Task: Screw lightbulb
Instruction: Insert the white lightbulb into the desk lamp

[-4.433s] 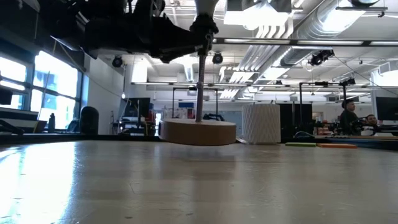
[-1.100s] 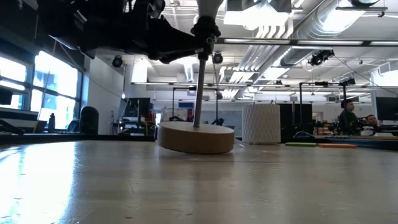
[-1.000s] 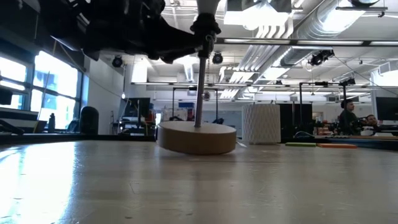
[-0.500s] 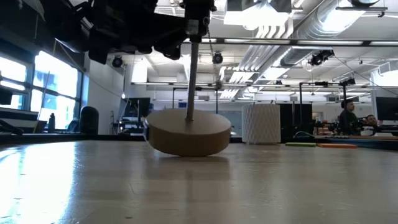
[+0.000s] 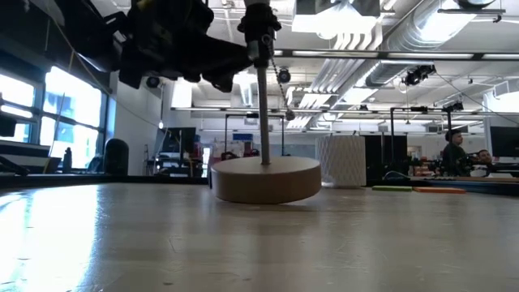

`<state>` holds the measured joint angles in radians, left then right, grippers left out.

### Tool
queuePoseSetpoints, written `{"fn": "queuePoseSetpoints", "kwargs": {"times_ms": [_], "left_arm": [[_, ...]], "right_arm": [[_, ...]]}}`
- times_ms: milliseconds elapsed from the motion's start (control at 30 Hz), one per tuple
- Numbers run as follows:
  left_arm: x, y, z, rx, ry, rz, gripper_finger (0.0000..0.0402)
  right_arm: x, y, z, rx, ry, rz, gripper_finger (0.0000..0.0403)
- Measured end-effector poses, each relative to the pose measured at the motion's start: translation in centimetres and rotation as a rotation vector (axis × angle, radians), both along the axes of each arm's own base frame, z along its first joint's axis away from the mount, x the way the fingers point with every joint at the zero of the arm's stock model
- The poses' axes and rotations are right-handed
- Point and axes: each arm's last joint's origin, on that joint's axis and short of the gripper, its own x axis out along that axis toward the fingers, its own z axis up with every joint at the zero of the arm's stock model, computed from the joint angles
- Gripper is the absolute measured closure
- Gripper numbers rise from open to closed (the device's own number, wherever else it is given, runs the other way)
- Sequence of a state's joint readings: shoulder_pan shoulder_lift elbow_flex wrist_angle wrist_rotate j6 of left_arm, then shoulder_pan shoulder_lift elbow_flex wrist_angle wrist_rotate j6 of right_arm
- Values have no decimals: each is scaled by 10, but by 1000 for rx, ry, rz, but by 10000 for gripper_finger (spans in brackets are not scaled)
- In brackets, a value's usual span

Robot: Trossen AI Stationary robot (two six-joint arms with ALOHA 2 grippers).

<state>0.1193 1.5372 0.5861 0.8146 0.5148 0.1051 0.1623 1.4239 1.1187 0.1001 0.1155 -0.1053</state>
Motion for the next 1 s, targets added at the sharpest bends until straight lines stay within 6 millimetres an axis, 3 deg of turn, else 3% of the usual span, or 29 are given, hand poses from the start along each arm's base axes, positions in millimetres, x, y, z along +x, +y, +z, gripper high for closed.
{"fn": "queuePoseSetpoints", "kwargs": {"times_ms": [333, 500, 700, 1000], "left_arm": [[-2, 13, -9, 20, 82, 69, 246], [-3, 14, -11, 65, 83, 59, 225], [-3, 18, -11, 61, 83, 71, 220], [1, 14, -11, -42, 71, 75, 219]], "right_arm": [[-2, -4, 0, -31, 12, -107, 94], [-16, -5, 6, -47, 52, -180, 94], [-33, 1, 10, 5, 104, -196, 94], [-39, 21, 7, 0, 128, -208, 94]]}}
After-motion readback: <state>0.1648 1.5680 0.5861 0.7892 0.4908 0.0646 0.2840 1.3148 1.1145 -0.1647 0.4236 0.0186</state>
